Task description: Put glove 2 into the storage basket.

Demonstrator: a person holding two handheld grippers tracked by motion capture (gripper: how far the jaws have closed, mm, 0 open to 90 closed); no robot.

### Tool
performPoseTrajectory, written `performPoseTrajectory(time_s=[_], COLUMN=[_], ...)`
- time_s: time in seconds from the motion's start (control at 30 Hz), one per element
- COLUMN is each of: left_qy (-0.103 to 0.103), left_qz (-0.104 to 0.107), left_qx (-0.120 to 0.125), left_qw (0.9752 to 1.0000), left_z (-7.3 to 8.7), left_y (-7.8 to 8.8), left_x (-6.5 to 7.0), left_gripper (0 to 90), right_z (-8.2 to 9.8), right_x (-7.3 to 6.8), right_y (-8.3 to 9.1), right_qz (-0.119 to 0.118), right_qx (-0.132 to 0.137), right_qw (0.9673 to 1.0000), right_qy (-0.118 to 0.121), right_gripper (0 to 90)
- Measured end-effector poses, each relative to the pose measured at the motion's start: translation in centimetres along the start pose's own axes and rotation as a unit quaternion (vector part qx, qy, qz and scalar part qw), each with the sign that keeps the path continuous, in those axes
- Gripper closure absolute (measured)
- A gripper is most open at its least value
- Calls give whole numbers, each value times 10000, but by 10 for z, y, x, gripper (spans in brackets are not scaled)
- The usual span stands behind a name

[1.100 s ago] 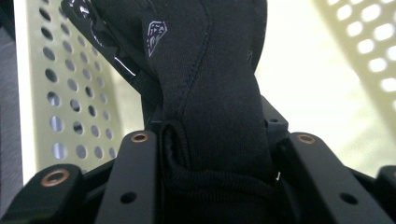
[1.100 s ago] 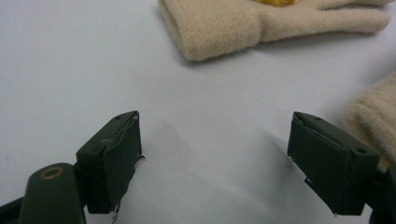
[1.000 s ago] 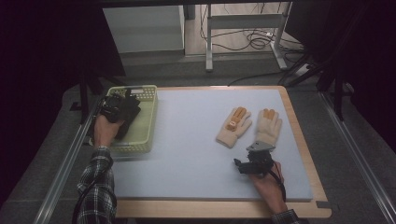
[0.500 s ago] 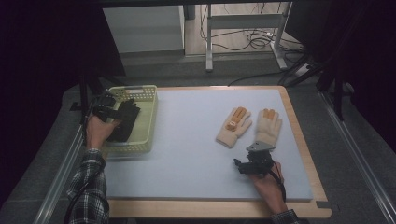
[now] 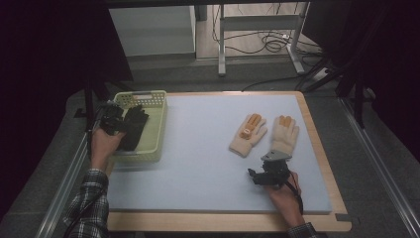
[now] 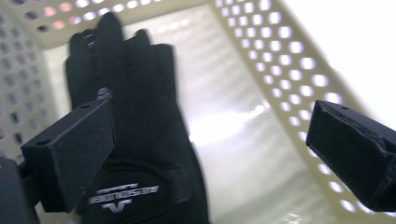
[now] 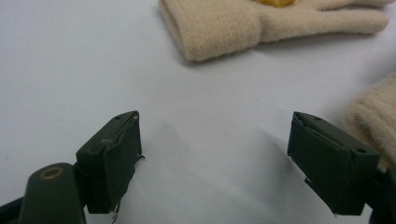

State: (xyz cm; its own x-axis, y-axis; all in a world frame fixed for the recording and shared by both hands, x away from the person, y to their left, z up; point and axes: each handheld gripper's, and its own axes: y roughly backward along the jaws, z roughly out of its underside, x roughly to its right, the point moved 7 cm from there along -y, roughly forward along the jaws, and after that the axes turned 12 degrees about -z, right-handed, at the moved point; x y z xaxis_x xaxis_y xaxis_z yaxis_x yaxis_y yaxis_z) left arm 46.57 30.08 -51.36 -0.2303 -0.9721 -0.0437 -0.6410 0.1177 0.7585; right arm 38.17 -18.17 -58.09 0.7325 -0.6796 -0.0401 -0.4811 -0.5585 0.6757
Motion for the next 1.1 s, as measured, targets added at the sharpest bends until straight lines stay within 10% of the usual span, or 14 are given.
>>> performPoseTrajectory(time_s=[0.53, 0.87, 1.1], left_qy=[-715, -1247, -1718], left_qz=[566, 1051, 1458], left_qx=[563, 904, 1035], left_qw=[9942, 9825, 9688], left_z=[-2, 7, 30], left_y=[26, 46, 53], left_x=[66, 123, 168], left_gripper=[0, 0, 4], right_z=[0, 0, 0], right_x=[0, 0, 0], right_y=[0, 0, 0], right_qz=[0, -4, -2], right_qx=[-12, -15, -15], right_qw=[10000, 10000, 10000], right_qy=[-7, -13, -7], right_gripper=[172, 172, 172])
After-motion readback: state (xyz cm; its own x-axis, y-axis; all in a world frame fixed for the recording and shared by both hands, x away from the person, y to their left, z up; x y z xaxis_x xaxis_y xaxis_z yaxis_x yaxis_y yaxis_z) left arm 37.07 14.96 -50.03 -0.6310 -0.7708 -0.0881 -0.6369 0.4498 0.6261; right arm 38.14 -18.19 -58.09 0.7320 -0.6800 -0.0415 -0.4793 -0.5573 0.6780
